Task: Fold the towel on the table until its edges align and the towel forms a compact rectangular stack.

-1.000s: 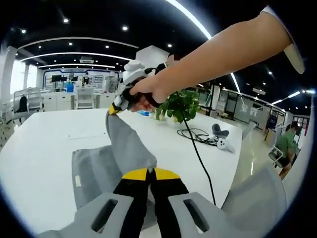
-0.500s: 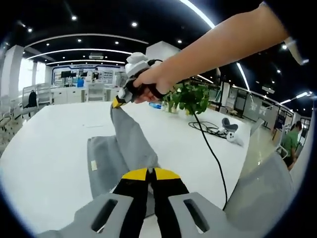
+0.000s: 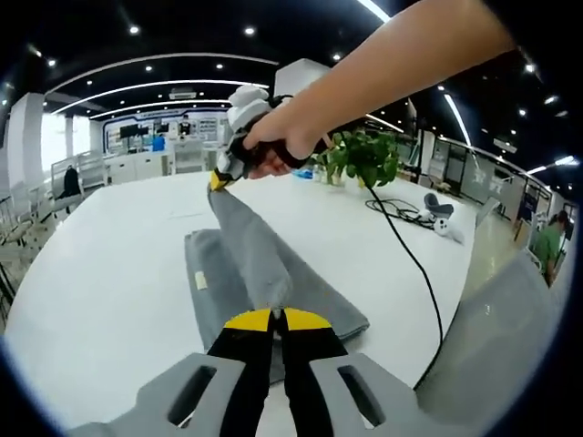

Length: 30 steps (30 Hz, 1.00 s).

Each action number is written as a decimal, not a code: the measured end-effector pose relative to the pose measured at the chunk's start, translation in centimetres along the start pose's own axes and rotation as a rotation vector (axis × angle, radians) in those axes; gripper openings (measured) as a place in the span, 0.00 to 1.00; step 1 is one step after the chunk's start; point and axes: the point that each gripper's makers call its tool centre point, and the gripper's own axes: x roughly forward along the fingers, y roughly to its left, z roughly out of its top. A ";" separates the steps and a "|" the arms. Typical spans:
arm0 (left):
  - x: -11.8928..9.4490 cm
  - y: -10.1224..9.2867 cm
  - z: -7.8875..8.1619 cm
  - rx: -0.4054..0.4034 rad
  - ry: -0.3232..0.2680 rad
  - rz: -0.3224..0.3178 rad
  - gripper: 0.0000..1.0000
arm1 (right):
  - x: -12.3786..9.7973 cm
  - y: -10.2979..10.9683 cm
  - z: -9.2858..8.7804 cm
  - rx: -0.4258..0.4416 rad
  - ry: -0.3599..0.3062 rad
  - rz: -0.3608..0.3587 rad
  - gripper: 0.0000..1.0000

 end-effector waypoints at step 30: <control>-0.1 2.8 -6.4 -0.079 0.178 0.021 0.04 | 4.7 1.3 -1.7 0.016 0.015 0.039 0.01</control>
